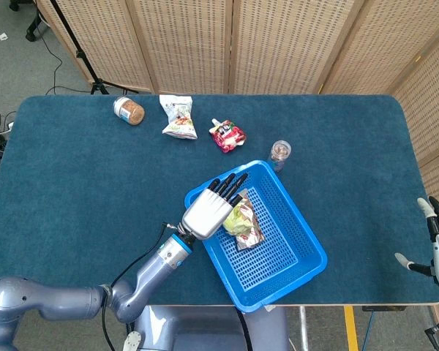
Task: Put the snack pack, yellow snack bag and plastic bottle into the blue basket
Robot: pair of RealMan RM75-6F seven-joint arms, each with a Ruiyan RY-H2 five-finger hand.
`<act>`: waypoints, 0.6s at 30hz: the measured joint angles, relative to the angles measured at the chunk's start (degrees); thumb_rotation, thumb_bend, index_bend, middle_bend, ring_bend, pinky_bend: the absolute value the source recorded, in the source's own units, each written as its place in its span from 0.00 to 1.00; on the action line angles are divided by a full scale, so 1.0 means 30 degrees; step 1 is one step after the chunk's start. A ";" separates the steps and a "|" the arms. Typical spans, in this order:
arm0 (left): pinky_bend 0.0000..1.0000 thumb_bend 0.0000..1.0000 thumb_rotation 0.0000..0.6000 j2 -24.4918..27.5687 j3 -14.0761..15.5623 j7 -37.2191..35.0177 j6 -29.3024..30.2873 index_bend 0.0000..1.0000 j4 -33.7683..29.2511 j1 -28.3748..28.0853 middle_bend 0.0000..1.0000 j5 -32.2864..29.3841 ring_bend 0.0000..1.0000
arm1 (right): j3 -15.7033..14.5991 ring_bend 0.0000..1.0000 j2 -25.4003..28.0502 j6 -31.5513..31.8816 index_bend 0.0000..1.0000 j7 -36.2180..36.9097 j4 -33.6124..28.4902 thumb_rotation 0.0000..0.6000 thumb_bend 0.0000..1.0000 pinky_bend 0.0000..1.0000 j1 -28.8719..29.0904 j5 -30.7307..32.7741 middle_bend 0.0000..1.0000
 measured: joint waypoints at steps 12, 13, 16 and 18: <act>0.23 0.15 1.00 0.2589 0.0077 -0.1189 0.0961 0.11 -0.2255 0.1539 0.00 -0.0750 0.06 | 0.0036 0.00 -0.0114 -0.0212 0.00 -0.0309 0.0059 1.00 0.10 0.02 0.0083 0.0152 0.00; 0.23 0.15 1.00 0.3205 0.0181 -0.1523 0.1198 0.11 -0.2608 0.1890 0.00 -0.0681 0.06 | 0.0039 0.00 -0.0128 -0.0219 0.00 -0.0353 0.0055 1.00 0.10 0.02 0.0092 0.0155 0.00; 0.21 0.15 1.00 0.4897 0.0529 -0.2753 0.2043 0.11 -0.3294 0.2964 0.00 -0.0213 0.05 | 0.0041 0.00 -0.0196 -0.0280 0.00 -0.0603 0.0038 1.00 0.10 0.02 0.0141 0.0184 0.00; 0.21 0.15 1.00 0.5983 0.0821 -0.3690 0.2687 0.11 -0.3595 0.3762 0.00 0.0204 0.05 | 0.0041 0.00 -0.0262 -0.0335 0.00 -0.0844 0.0020 1.00 0.10 0.02 0.0183 0.0223 0.00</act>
